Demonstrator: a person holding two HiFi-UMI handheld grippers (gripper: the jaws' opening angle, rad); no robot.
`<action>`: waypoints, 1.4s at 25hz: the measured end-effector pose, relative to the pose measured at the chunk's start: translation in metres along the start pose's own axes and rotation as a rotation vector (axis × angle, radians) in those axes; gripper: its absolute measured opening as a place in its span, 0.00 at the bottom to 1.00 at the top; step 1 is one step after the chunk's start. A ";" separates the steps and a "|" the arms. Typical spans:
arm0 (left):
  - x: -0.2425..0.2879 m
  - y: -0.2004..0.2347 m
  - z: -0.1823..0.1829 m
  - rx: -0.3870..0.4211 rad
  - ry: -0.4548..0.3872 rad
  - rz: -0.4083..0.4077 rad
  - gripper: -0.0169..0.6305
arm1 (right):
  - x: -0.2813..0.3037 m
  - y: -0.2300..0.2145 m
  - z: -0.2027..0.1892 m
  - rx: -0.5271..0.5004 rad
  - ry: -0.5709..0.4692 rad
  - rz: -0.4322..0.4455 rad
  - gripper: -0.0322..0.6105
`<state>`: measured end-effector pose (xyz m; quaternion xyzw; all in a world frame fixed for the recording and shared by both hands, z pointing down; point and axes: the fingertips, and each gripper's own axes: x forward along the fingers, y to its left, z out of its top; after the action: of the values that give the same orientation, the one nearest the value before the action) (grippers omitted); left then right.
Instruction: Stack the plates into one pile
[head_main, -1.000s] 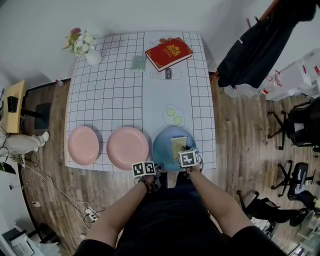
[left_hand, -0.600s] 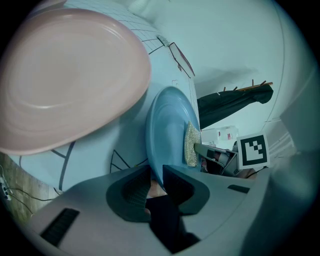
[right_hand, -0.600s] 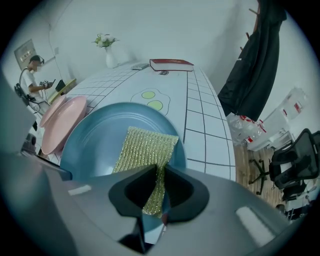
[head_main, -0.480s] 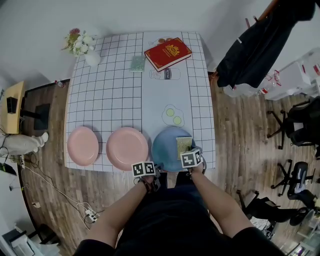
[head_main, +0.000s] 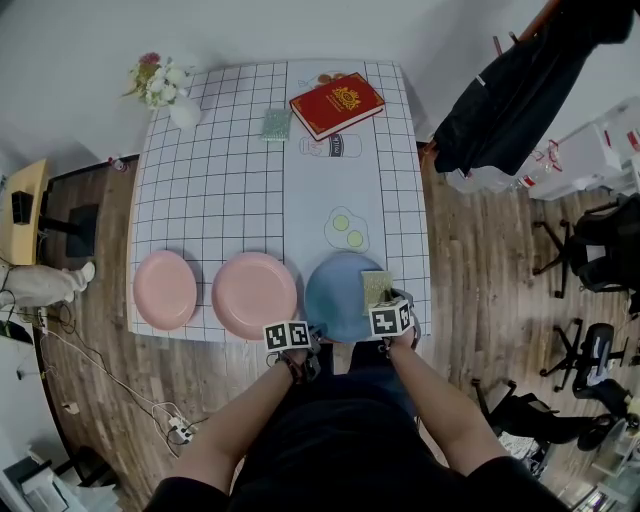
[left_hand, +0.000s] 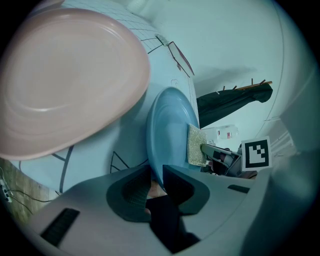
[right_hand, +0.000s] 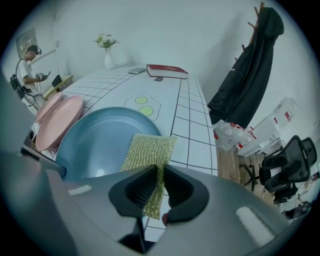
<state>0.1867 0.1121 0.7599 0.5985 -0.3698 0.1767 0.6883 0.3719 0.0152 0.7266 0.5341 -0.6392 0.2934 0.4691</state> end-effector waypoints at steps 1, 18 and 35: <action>0.000 0.000 0.000 0.000 0.001 0.000 0.12 | -0.001 -0.003 0.000 0.008 -0.003 -0.002 0.14; -0.001 0.000 0.000 0.004 0.004 0.001 0.12 | 0.001 0.003 -0.002 0.062 0.000 0.053 0.14; -0.001 -0.001 0.000 0.016 0.006 0.001 0.12 | 0.016 0.060 0.000 0.118 0.020 0.198 0.14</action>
<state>0.1865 0.1123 0.7584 0.6035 -0.3668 0.1817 0.6843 0.3149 0.0245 0.7485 0.4923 -0.6655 0.3808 0.4119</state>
